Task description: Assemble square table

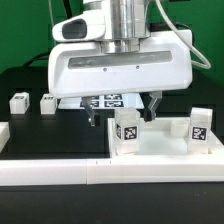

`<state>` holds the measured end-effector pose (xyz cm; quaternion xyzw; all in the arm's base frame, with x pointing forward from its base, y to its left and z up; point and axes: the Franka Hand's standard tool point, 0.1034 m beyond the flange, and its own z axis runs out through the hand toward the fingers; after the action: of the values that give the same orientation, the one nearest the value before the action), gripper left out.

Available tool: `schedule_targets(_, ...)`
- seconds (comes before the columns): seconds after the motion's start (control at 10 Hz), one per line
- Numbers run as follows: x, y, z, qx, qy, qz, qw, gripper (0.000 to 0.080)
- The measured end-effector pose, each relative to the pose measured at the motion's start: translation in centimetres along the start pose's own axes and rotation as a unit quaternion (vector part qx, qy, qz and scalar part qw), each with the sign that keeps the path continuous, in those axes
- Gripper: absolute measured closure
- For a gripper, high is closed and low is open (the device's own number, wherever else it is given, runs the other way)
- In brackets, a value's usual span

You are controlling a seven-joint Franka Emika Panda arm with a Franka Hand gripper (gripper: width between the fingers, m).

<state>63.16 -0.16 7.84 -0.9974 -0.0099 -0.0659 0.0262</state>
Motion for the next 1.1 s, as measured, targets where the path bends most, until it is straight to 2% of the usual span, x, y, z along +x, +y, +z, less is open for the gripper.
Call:
schedule_targets(0.2, -0.01, 0.01, 0.01, 0.001, 0.0, 0.026, 1.0, 0.0431)
schedule_targets(0.3, -0.01, -0.04, 0.02, 0.001, 0.0, 0.07, 0.998, 0.0431)
schedule_targets(0.4, -0.02, -0.04, 0.04, 0.001, 0.0, 0.087, 0.996, 0.0511)
schedule_targets(0.8, -0.08, 0.07, 0.14, 0.0, -0.001, 0.231, 0.973, 0.0511)
schedule_targets(1.0, -0.4, 0.11, 0.1, -0.009, -0.017, 0.435, 0.9, 0.0511)
schedule_targets(1.1, -0.58, 0.15, 0.14, -0.004, -0.026, 0.531, 0.847, 0.0509)
